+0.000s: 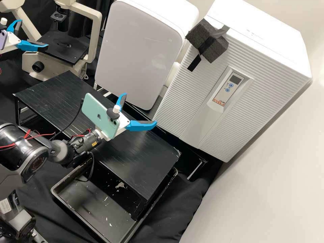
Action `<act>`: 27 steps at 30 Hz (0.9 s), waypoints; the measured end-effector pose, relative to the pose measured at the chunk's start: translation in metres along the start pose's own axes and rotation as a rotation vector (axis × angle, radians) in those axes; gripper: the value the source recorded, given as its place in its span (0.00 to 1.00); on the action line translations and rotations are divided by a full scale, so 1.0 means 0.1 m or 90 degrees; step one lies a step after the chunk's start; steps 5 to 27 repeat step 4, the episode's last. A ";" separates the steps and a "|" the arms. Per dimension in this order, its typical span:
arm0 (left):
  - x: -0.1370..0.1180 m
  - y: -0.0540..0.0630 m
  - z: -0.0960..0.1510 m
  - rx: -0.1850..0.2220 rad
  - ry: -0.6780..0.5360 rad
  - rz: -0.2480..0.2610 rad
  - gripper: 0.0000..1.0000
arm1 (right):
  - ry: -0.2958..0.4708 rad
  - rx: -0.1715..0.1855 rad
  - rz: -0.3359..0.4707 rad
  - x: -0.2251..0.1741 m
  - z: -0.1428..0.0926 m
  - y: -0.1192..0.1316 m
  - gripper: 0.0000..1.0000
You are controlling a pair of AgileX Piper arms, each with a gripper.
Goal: Close the incubator door
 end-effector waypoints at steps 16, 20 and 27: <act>0.00 0.00 0.00 0.000 0.000 0.000 1.00 | -0.005 0.060 -0.013 -0.19 0.05 0.05 1.00; 0.00 0.00 0.00 0.000 0.000 0.000 1.00 | -0.005 0.060 -0.013 -0.19 0.05 0.05 1.00; 0.00 0.00 0.00 0.000 0.000 0.000 1.00 | -0.005 0.060 -0.013 -0.19 0.05 0.05 1.00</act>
